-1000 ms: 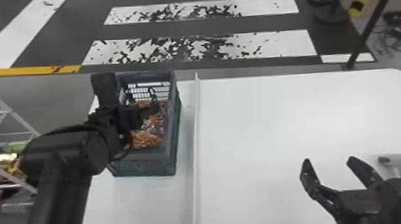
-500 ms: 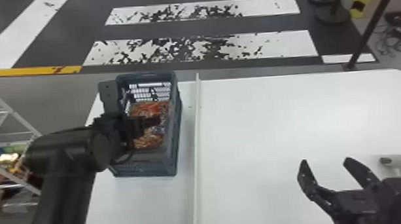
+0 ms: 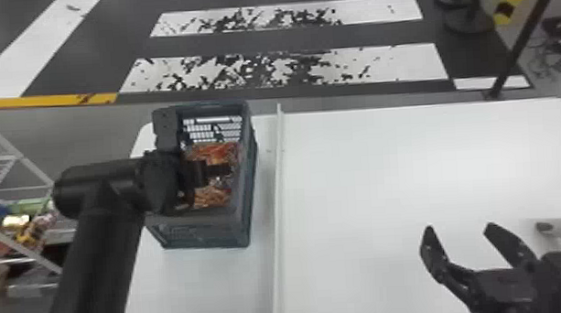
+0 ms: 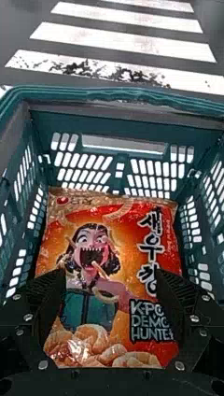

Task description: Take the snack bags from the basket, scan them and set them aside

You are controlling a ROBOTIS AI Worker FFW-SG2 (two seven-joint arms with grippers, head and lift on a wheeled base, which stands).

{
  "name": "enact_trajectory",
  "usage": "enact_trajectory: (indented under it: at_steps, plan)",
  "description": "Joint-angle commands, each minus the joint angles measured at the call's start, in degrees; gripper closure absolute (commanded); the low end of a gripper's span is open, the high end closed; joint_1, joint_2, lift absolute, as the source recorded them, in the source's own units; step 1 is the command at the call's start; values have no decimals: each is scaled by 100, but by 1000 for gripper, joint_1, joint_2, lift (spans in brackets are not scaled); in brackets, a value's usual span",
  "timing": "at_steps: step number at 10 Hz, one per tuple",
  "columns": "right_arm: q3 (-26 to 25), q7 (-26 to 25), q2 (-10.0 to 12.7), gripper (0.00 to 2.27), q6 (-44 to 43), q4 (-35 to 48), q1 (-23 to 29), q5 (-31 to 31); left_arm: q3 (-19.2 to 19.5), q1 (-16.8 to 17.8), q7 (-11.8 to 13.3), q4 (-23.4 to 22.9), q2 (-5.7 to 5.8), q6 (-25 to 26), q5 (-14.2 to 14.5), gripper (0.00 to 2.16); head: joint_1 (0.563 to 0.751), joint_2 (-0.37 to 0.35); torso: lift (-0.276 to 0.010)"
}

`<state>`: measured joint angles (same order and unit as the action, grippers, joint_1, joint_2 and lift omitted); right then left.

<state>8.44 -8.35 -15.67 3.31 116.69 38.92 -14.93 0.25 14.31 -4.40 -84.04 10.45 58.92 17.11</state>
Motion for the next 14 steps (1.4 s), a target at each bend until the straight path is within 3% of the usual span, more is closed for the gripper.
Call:
enact_trajectory:
  at_steps: [1,3,4,5,6,7,8,11,14]
  plan:
    - [9,-9,-6,90,-18,-15,-16,-10,-16,160,79,274,-8,28,-5,336,695,101,-75]
    - [62,-62,-24,90,-18,-50,-51,-18,-51,292,167,608,-17,28,-49,336,695,96,-75]
    - [132,-62,-24,90,-36,-85,-77,-18,-60,354,317,775,-26,28,-58,525,695,96,-75]
    - [149,-70,-33,90,-36,-94,-86,-18,-51,371,457,872,-26,45,-67,748,695,97,-75]
    - [158,-79,-33,90,-53,-85,-77,-27,28,380,703,1021,-26,63,-85,1170,695,97,-75]
    - [158,-97,-41,90,-88,-76,-68,-36,72,362,783,1083,-26,81,-58,1507,695,93,-75]
    - [158,-141,-41,93,-106,-68,-51,-27,116,248,712,1013,-26,81,-49,1683,695,93,-75]
    - [158,-141,-85,93,-211,-15,28,-36,248,-156,361,160,-26,81,65,1683,695,106,-75]
    - [141,-141,-94,93,-247,38,72,-27,345,-473,176,-587,-26,168,170,1683,695,113,-75]
